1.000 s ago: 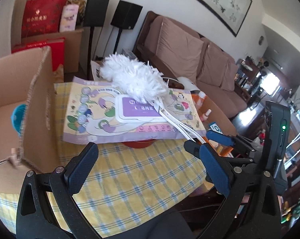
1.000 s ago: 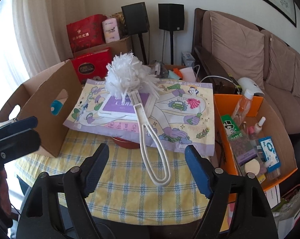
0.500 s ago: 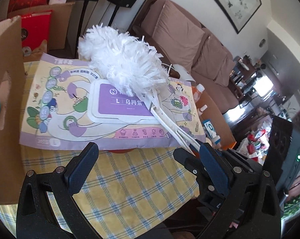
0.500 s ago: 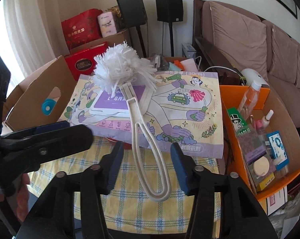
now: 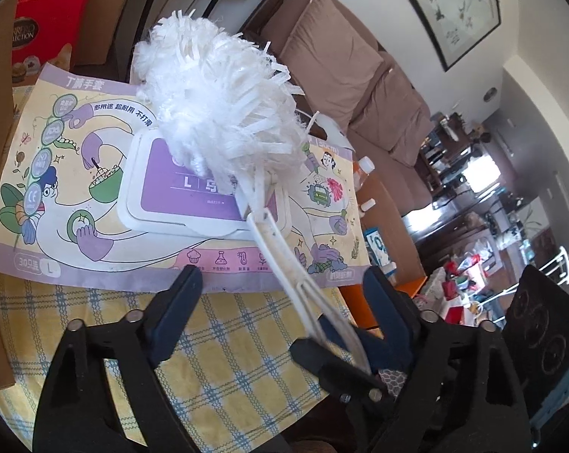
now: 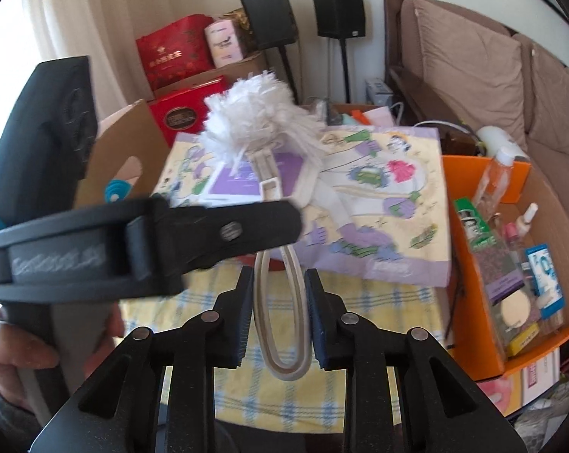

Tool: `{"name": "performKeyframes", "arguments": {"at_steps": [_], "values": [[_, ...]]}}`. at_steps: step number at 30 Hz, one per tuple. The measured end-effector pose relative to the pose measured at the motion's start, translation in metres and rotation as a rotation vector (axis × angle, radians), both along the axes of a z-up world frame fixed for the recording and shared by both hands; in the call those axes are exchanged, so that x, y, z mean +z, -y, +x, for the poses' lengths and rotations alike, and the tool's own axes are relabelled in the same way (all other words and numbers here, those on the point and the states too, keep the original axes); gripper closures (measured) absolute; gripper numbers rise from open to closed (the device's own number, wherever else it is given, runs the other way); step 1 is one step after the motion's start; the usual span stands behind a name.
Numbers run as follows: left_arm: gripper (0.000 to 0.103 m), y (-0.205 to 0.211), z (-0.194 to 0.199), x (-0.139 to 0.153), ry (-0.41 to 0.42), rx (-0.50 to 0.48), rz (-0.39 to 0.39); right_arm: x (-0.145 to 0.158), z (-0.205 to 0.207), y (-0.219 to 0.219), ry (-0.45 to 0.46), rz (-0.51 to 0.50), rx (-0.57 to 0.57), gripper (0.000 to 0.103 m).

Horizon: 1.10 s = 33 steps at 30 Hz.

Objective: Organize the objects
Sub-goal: 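Lift the white feather duster off the wipes pack with the right gripper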

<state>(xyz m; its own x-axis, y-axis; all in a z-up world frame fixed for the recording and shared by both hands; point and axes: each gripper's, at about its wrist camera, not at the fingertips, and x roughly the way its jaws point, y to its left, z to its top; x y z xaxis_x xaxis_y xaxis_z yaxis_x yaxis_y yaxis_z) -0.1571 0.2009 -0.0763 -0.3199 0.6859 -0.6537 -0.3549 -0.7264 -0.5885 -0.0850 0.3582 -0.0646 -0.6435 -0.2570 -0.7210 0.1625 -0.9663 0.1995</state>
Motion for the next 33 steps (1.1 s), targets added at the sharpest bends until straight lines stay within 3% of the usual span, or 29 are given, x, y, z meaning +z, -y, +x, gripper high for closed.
{"name": "performKeyframes", "arguments": {"at_steps": [7,9,18,23,33], "values": [[0.058,0.003,0.005,-0.002,-0.013,0.012,-0.039,0.001,0.006,0.018,-0.006,-0.014,0.045,0.078],[0.072,0.005,0.008,-0.001,-0.029,0.010,-0.062,0.001,0.006,0.023,-0.007,-0.014,0.058,0.078],[0.074,0.022,0.028,0.010,-0.104,0.043,-0.105,0.004,0.010,0.037,-0.024,-0.019,0.093,0.078],[0.077,0.028,0.041,0.033,-0.184,0.060,-0.123,0.015,0.014,0.046,-0.049,-0.024,0.125,0.078],[0.083,0.065,0.065,0.092,-0.286,0.128,-0.051,0.060,0.024,0.073,-0.141,-0.022,0.206,0.082]]}}
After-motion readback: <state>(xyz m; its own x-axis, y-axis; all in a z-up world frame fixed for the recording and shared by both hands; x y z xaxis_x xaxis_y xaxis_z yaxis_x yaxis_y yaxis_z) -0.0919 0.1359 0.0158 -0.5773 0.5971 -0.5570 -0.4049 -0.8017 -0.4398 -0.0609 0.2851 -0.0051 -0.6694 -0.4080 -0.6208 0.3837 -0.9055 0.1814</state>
